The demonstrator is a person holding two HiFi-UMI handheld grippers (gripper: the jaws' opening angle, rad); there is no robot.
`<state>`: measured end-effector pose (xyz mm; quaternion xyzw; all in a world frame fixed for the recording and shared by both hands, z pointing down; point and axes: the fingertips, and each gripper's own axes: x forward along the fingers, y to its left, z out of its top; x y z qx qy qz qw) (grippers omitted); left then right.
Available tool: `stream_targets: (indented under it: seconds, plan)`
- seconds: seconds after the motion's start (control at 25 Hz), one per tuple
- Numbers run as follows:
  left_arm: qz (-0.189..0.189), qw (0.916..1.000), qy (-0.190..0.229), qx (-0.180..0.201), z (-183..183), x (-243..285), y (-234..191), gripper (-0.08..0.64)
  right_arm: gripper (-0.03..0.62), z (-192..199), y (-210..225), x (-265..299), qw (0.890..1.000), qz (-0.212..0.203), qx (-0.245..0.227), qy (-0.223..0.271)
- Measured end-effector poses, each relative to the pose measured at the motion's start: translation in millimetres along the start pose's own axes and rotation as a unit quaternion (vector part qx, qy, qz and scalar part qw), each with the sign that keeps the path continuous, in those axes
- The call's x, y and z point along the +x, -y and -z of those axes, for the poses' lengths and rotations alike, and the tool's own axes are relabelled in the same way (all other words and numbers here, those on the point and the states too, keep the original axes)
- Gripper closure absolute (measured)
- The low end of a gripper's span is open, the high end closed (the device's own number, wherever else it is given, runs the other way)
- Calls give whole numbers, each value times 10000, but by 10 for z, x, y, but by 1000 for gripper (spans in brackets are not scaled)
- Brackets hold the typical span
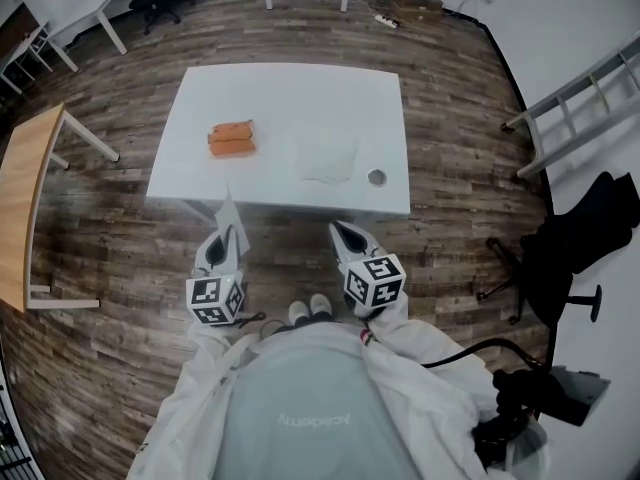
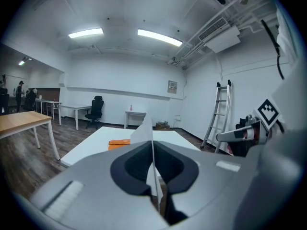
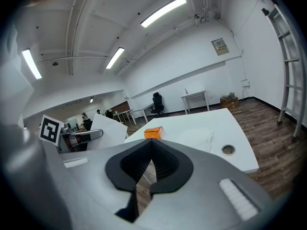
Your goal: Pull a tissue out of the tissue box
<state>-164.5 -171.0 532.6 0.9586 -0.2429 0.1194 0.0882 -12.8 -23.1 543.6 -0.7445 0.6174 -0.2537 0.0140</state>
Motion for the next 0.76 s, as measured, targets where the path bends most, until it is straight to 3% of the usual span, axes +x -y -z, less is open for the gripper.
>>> stream_targets:
  seconds: [0.76]
  plan:
    - [70,10000,-69,9,32,-36,-10,560,593,54,-42,26,9999,37,87,-43]
